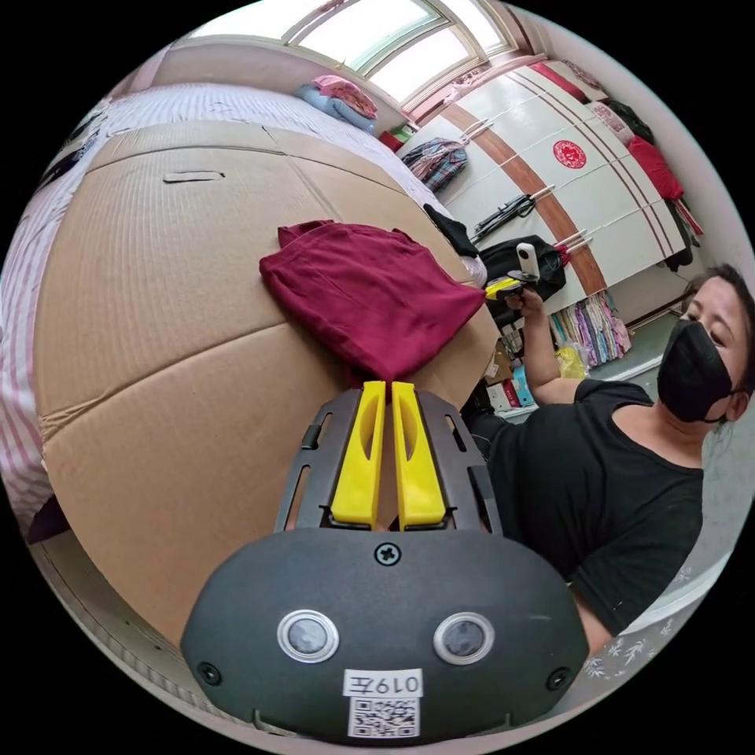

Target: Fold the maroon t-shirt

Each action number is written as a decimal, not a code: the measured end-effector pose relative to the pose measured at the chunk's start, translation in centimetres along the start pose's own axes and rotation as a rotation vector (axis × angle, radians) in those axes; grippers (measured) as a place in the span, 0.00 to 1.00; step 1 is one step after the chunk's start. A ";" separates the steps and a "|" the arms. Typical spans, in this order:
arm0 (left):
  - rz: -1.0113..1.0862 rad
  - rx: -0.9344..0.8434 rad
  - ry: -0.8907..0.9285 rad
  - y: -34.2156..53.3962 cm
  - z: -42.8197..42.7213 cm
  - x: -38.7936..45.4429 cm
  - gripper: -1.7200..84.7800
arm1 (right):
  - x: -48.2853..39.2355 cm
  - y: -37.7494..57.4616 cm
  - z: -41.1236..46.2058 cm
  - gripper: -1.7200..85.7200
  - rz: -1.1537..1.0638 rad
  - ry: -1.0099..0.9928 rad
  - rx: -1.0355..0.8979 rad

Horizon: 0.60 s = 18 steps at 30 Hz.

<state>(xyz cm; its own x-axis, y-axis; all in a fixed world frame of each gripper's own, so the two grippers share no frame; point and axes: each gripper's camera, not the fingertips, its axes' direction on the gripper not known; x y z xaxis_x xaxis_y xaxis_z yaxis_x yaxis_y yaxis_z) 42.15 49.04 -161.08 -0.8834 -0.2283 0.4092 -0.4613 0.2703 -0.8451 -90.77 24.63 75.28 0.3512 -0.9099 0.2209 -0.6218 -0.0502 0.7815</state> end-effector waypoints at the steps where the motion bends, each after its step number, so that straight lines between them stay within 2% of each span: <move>1: -0.010 -0.012 -0.002 -0.1 -0.1 -0.1 0.04 | 0.0 -0.3 0.5 0.02 0.005 0.001 -0.005; 8: -0.074 -0.066 0.079 1.2 0.8 0.4 0.04 | 0.4 0.0 9.5 0.02 0.047 -0.055 -0.085; 13: -0.097 -0.037 0.090 1.9 -0.6 2.0 0.04 | 0.1 1.0 14.4 0.04 0.083 -0.067 -0.021; 15: -0.084 -0.020 0.075 2.0 -1.9 3.5 0.04 | -1.0 1.6 15.9 0.05 0.078 -0.043 0.002; 18: -0.021 -0.027 0.005 2.2 -3.3 7.0 0.04 | -4.0 3.1 18.4 0.08 0.071 0.103 0.008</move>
<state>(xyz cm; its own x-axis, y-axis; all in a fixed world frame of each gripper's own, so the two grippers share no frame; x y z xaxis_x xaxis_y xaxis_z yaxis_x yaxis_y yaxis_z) 34.72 51.11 -158.95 -0.8741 -0.2291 0.4284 -0.4814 0.2906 -0.8269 -106.97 20.53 66.05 0.3762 -0.8639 0.3348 -0.6533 0.0089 0.7571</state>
